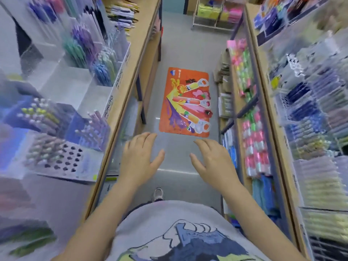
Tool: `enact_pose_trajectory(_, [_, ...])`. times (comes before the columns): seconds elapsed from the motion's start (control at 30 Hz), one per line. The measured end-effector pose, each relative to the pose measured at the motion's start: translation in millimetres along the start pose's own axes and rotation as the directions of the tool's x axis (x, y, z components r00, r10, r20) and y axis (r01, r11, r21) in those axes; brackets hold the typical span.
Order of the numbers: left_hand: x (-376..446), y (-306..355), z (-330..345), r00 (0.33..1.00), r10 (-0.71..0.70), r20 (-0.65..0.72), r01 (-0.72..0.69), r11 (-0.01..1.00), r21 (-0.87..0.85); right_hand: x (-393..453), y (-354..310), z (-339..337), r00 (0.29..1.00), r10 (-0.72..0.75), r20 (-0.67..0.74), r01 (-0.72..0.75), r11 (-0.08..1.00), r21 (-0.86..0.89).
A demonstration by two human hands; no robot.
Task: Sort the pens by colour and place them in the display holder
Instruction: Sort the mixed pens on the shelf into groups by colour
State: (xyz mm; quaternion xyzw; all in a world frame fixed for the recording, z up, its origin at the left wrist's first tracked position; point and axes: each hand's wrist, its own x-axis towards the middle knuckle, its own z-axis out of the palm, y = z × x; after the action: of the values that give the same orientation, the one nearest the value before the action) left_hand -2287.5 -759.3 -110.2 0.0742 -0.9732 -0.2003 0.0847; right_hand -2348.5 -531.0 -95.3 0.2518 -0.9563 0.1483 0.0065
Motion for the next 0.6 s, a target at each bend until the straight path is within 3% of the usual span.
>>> enact_pose_trajectory(0.3, [240.0, -9.9, 26.5, 0.991, 0.123, 0.047, -0.123, 0.992, 0.009, 207.2, 80.5, 2.7, 0.989, 0.133, -0.065, -0.128, 0.989, 0.081])
enact_pose_trajectory(0.47, [381.0, -22.4, 55.8, 0.996, 0.060, 0.066, -0.063, 0.997, 0.043, 357.7, 141.0, 22.9, 0.996, 0.079, -0.041, -0.074, 0.991, 0.115])
enact_pose_trajectory(0.6, [487.0, -28.2, 53.4, 0.999, -0.010, 0.033, 0.007, 0.996, 0.087, 487.9, 174.6, 18.5, 0.998, -0.059, -0.007, 0.059, 0.993, 0.105])
